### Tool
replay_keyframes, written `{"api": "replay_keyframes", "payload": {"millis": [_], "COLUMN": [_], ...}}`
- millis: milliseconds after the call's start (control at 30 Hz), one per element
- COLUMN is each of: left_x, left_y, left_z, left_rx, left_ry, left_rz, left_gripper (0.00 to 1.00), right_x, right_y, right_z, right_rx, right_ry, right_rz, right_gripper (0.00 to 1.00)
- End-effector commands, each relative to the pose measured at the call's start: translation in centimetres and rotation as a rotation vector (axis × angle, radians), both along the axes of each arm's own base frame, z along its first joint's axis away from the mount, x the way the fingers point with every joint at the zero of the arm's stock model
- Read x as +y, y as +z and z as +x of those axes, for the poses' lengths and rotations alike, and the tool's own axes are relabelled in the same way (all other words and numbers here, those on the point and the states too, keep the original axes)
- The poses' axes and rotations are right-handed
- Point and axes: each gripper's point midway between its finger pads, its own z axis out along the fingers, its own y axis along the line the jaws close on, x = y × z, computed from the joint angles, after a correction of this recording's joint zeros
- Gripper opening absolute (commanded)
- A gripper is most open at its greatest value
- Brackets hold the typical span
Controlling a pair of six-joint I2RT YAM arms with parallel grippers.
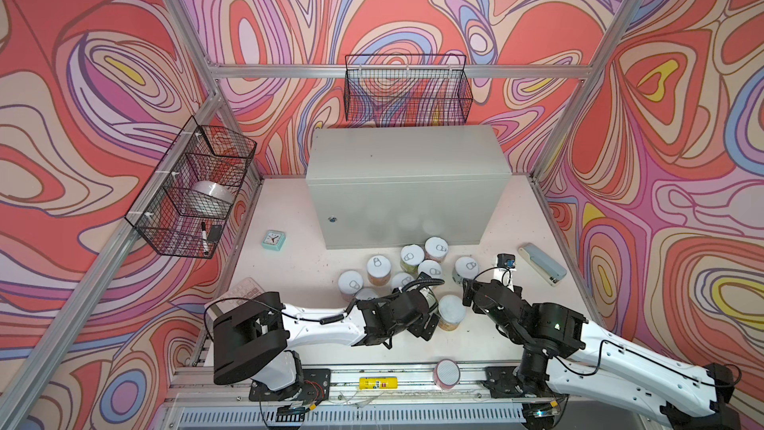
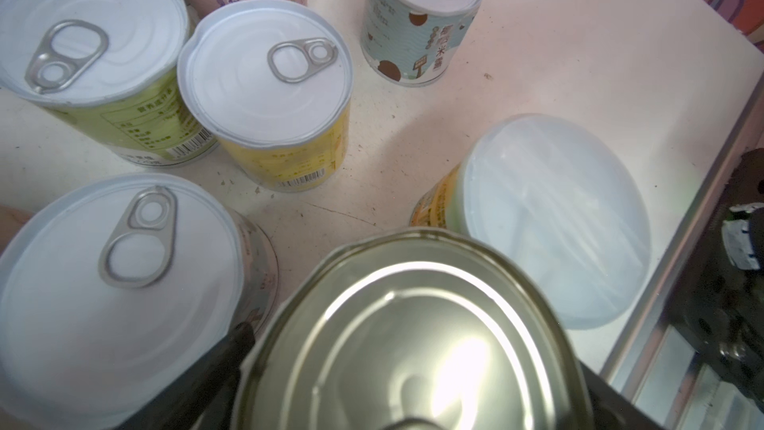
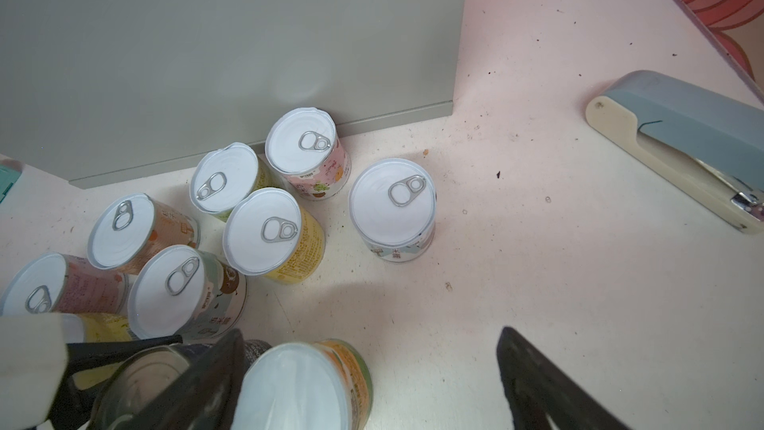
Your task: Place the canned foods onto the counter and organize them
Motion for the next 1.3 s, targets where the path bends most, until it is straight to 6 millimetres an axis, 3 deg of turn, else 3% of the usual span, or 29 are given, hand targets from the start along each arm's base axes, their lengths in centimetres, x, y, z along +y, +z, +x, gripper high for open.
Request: {"api": "replay_keyframes", "payload": {"millis": [0, 433, 767, 1033, 1167, 1267], "left_x": [-0.2, -1.1, -0.3, -0.4, -0.4, -0.2], "left_y": [1.0, -0.3, -1.7, -1.1, -1.0, -0.5], "left_z": [1.6, 2.2, 2.1, 2.2, 2.2, 2.4], "left_rx": [-0.021, 0.000, 0.016, 0.004, 0.001, -0.011], "left_ry": [0.070, 0.068, 0.090, 0.081, 0.075, 0.084], "left_rz": [-0.048, -0.036, 0.001, 0.007, 0.015, 0.024], "left_gripper": [0.99, 0.91, 0.82, 0.55, 0.27, 0.00], "right_x": [-0.4, -0.1, 0.2, 0.2, 0.1, 0.2], "right_y": [-0.3, -0.7, -1.4, -1.4, -1.3, -1.1], "right_z": [0.1, 0.3, 0.4, 0.5, 0.6, 0.7], "right_rx": [-0.015, -0.020, -0.016, -0.023, -0.030, -0.037], "right_ry": [-0.012, -0.010, -0.010, -0.017, -0.022, -0.025], "right_rz": [-0.017, -0.012, -0.012, -0.005, -0.007, -0.005], "right_gripper": [0.98, 0.98, 0.98, 0.98, 0.98, 0.98]}}
